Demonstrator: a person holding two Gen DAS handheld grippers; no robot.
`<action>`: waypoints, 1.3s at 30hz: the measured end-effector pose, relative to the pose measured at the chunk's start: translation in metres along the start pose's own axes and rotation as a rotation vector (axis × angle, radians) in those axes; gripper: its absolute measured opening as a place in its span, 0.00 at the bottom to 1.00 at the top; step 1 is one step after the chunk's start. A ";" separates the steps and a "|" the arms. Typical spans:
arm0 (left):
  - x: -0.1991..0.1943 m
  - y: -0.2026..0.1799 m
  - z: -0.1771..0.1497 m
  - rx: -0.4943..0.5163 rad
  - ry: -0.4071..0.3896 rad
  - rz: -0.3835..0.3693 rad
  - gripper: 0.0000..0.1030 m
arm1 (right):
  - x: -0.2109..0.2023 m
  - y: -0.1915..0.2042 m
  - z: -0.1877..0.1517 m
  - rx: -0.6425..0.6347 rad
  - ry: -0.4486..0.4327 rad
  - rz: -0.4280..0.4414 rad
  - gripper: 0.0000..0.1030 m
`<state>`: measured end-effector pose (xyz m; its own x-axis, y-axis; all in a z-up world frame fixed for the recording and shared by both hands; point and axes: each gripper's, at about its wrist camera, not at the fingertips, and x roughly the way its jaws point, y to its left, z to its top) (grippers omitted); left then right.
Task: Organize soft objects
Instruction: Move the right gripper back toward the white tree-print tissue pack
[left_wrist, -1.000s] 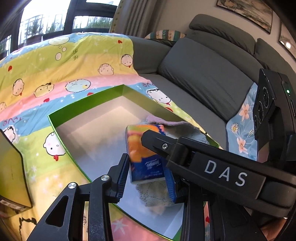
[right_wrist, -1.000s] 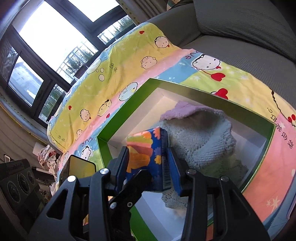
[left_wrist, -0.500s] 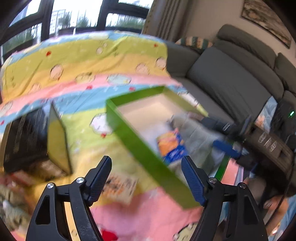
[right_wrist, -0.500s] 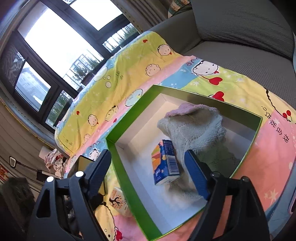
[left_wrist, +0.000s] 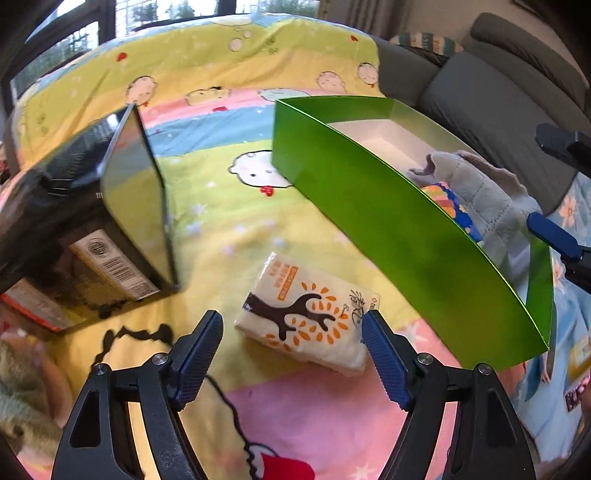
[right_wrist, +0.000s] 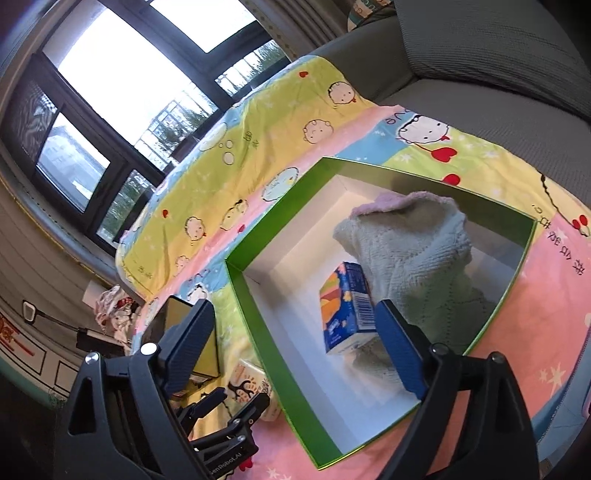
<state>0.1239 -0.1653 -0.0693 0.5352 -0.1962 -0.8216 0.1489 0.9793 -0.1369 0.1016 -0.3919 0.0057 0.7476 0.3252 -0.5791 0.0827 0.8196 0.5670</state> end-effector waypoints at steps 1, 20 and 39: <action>0.001 0.001 0.001 0.002 -0.008 -0.025 0.76 | 0.000 0.001 -0.001 -0.008 0.000 -0.018 0.87; -0.002 0.000 -0.007 0.024 -0.063 -0.083 0.60 | 0.006 0.006 -0.007 -0.020 0.032 -0.019 0.87; -0.054 0.062 -0.058 -0.135 -0.067 0.031 0.60 | 0.013 0.066 -0.042 -0.230 0.146 0.134 0.87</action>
<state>0.0563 -0.0908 -0.0652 0.5927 -0.1639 -0.7885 0.0206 0.9818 -0.1886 0.0894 -0.3134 0.0113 0.6381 0.4883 -0.5954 -0.1742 0.8447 0.5060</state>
